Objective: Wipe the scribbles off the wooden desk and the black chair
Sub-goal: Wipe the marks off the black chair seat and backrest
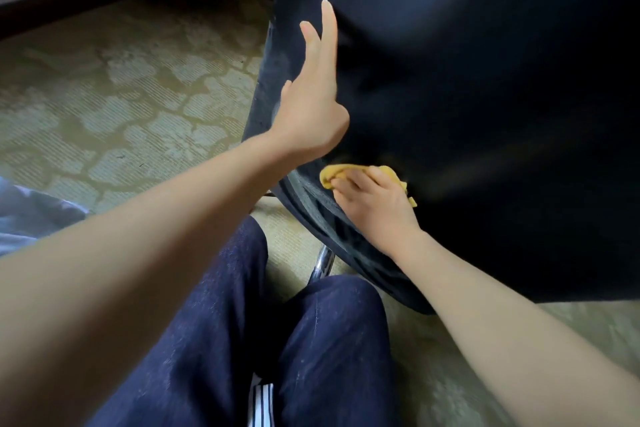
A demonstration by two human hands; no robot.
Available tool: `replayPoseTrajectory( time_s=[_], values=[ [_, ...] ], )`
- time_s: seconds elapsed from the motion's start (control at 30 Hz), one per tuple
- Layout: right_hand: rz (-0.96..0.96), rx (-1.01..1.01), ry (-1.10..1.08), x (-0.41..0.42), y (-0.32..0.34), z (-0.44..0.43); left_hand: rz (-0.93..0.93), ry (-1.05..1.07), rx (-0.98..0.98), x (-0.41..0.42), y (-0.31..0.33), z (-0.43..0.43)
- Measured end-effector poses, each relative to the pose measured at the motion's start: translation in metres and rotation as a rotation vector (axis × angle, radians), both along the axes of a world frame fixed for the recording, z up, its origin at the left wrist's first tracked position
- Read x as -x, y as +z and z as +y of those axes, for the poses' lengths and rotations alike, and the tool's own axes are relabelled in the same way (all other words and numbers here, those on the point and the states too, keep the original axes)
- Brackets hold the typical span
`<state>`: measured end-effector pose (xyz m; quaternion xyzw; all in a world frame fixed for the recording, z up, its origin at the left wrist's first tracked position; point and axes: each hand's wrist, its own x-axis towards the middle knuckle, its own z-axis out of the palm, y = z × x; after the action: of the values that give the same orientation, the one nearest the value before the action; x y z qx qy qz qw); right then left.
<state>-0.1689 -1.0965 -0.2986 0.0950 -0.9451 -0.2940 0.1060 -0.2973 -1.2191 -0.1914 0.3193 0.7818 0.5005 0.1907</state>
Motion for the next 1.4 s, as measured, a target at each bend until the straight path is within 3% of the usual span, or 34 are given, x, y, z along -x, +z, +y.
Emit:
replayPoseTrajectory(
  time_s=[0.17,0.33,0.53,0.73,0.83,0.93,1.17,1.3,1.4],
  values=[
    [-0.255,-0.033,0.012,-0.049,-0.001,0.016,0.049,-0.037,0.038,0.004,0.002,-0.003],
    [-0.325,-0.072,0.046,-0.093,0.037,0.026,-0.028,-0.064,0.006,0.004,0.006,-0.007],
    [-0.057,-0.085,0.134,-0.111,0.089,0.036,-0.015,-0.028,-0.063,-0.006,-0.003,-0.007],
    [0.309,-0.161,0.230,-0.073,0.143,0.025,0.063,-0.022,0.050,-0.006,0.001,-0.009],
    [0.467,-0.130,0.236,-0.039,0.146,0.017,0.091,-0.055,0.044,0.000,0.000,-0.013],
    [0.510,-0.091,0.228,-0.004,0.129,0.006,0.152,-0.082,0.067,0.006,0.001,-0.017],
    [0.391,0.068,0.166,0.051,0.058,-0.009,0.228,-0.104,0.125,0.014,0.001,-0.017],
    [0.215,0.003,0.083,0.042,0.020,-0.006,0.234,-0.126,0.117,0.016,-0.001,-0.013],
    [-0.035,-0.073,0.003,0.020,-0.004,-0.006,0.223,-0.150,0.079,0.018,-0.004,-0.012]
  ],
)
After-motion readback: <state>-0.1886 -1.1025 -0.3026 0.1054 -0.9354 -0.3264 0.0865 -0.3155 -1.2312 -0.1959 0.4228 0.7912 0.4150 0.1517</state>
